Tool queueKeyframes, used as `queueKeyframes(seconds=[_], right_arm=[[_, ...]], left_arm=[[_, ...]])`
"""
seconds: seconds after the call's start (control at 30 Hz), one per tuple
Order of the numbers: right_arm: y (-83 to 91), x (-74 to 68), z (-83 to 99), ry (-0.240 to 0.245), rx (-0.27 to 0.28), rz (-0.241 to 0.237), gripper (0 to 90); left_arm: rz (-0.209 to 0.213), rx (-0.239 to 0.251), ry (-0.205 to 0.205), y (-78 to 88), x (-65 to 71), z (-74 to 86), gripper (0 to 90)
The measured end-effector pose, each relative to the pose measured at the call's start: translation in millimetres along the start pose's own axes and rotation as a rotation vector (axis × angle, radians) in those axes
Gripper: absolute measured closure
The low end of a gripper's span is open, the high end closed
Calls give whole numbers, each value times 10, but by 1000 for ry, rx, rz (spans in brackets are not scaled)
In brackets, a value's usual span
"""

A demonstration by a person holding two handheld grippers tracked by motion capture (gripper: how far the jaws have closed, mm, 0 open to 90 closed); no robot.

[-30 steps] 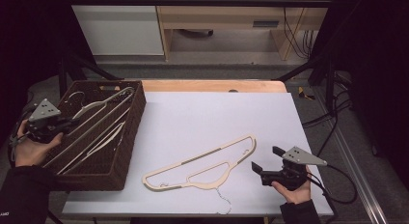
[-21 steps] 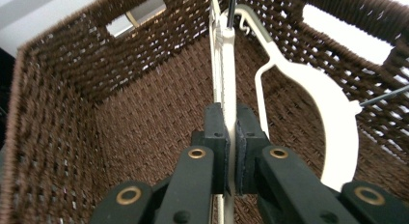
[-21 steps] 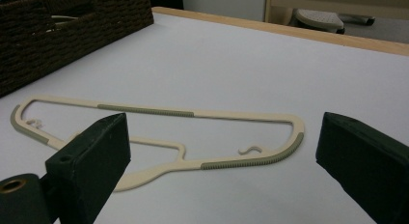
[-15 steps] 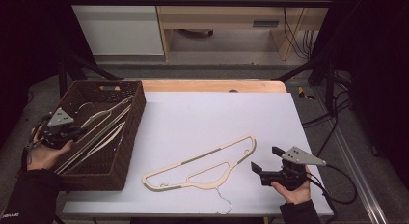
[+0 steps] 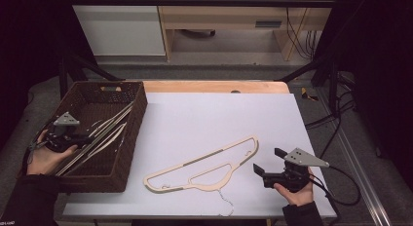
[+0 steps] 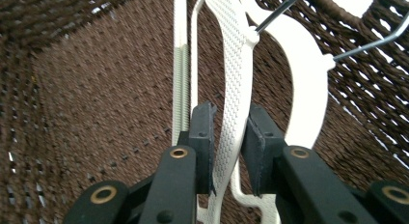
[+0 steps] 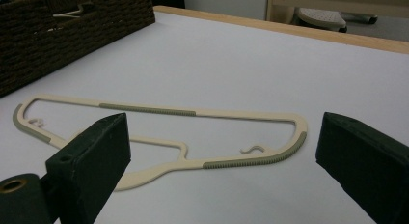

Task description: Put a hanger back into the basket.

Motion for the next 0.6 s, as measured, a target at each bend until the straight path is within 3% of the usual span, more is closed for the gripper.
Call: queueKeyframes(seconds=[0.37, 0.6], right_arm=[[10, -4, -8, -1, 4, -6, 56], [23, -19, -26, -1, 9, -9, 57]], left_arm=[[34, -30, -13, 66, 123, -33, 634], [4, 14, -37, 278, 164, -103, 591]])
Point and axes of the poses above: each handheld gripper's, and its own axes: y roughly backward along the jaws, z roughly out of its underside, x roughly to its right, the point moved 4 cm from there along -y, roughly forward along the jaws
